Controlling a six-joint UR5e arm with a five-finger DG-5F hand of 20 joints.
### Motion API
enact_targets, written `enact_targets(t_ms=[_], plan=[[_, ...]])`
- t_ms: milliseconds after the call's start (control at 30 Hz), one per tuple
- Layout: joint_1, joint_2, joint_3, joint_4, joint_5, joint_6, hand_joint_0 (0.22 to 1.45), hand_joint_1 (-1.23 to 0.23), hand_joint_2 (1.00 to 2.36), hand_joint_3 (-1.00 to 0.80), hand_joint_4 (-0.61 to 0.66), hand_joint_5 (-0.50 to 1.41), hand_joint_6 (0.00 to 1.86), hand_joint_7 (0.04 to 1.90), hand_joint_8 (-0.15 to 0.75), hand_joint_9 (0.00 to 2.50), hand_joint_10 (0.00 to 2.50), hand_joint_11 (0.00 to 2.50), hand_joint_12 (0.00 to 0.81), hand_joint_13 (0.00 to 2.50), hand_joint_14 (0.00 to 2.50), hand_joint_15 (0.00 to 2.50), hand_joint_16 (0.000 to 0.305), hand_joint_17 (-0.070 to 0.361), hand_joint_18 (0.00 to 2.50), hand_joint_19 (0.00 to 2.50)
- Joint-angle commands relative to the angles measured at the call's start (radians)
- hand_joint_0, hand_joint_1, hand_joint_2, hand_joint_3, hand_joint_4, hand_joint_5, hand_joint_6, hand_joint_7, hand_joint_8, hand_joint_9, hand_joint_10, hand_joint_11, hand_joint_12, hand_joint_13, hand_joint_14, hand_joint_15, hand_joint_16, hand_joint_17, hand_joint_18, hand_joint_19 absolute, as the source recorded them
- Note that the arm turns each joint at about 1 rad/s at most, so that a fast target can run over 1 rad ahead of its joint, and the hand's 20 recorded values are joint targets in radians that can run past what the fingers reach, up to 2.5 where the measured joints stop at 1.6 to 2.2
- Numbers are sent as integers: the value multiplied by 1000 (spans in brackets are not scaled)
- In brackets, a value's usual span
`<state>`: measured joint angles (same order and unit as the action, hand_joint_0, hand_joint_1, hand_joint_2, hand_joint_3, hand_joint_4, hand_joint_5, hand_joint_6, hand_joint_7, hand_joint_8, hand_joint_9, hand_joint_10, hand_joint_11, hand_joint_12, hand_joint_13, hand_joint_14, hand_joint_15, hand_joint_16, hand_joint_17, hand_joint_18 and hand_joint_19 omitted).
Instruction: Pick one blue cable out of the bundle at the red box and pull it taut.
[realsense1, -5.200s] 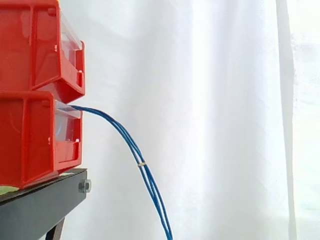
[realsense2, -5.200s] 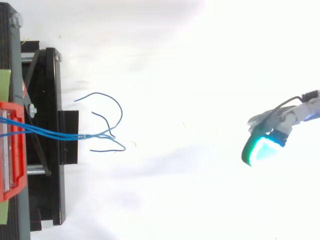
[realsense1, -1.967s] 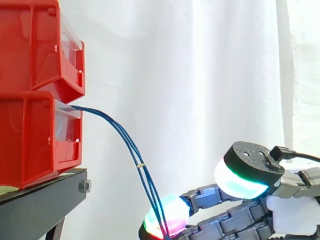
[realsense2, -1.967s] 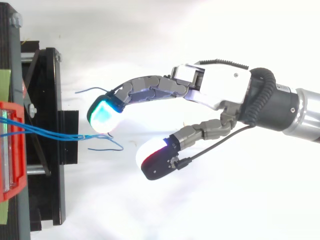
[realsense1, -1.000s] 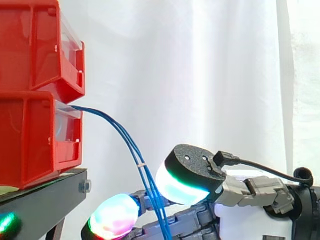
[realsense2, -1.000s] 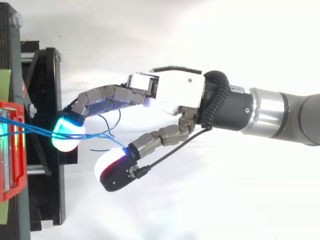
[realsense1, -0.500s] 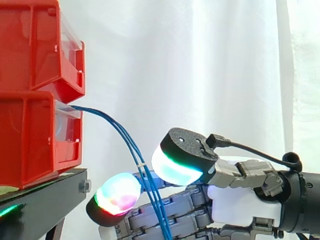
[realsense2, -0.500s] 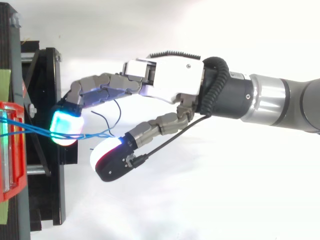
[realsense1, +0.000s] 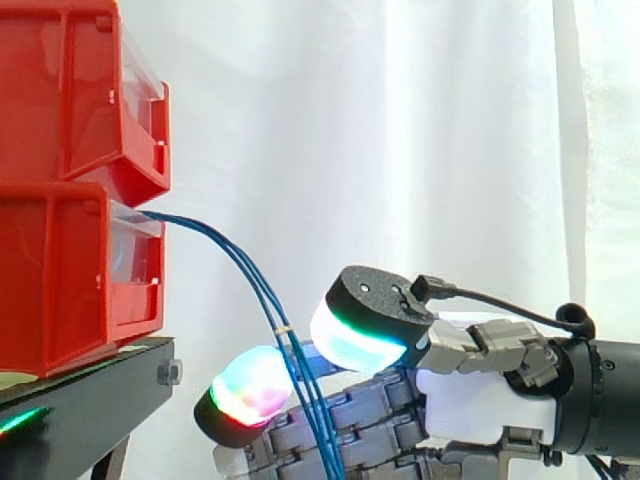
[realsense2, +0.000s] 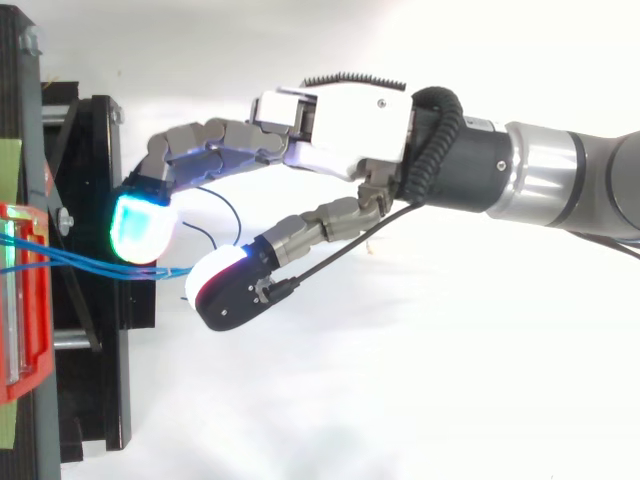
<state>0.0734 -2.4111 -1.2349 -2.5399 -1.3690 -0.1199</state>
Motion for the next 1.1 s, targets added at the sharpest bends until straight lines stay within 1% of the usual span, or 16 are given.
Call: enact_targets(t_ms=[0, 33, 100, 133, 167, 267, 400, 633, 800, 867, 1000, 1067], plan=[[-6, 9, 0, -2, -13, -9, 585, -723, 1000, -499, 297, -122, 502, 1101, 301, 545, 4, 187, 333, 431, 6, 173, 45, 100, 318, 178], [-6, 18, 0, -8, -19, -21, 584, -724, 1000, -500, 302, -122, 502, 1106, 301, 550, 4, 190, 333, 432, 7, 177, 45, 101, 320, 179], [-7, 24, -1, -13, -24, -35, 584, -723, 1000, -500, 300, -121, 502, 1111, 303, 550, 7, 182, 333, 432, 7, 177, 45, 101, 322, 189], [-7, 33, 0, -25, -28, -58, 583, -725, 1000, -499, 299, -121, 502, 1111, 303, 550, 6, 183, 334, 433, 6, 173, 45, 101, 325, 178], [-7, 33, 0, -25, -28, -58, 584, -730, 1000, -498, 295, -121, 502, 1117, 304, 549, 4, 194, 334, 433, 6, 170, 45, 101, 327, 185], [-6, 41, 0, -45, -30, -86, 589, -761, 1000, -500, 292, -119, 502, 1134, 303, 548, 6, 187, 334, 434, 6, 170, 45, 101, 328, 188], [0, 41, -1, -42, -24, -107, 593, -795, 1000, -500, 284, -117, 502, 1150, 303, 551, 4, 187, 334, 437, 6, 169, 46, 103, 343, 182], [2, 40, -1, -42, -24, -107, 591, -820, 1000, -500, 275, -115, 501, 1160, 302, 552, 4, 195, 334, 441, 7, 181, 46, 104, 358, 188], [2, 40, -1, -22, -15, -106, 580, -809, 1000, -500, 278, -116, 501, 1148, 302, 552, 4, 196, 335, 442, 7, 180, 47, 105, 359, 196], [2, 32, -1, -11, -7, -104, 577, -802, 1000, -500, 280, -116, 502, 1143, 302, 553, 4, 194, 336, 444, 7, 181, 47, 105, 360, 205], [2, 29, -1, 10, -2, -98, 573, -792, 1000, -500, 293, -116, 502, 1135, 304, 555, 4, 190, 336, 447, 6, 181, 47, 105, 362, 200], [6, 29, -1, 12, -1, -99, 572, -787, 1000, -500, 302, -116, 502, 1130, 304, 557, 4, 191, 336, 449, 7, 185, 47, 105, 363, 204]])
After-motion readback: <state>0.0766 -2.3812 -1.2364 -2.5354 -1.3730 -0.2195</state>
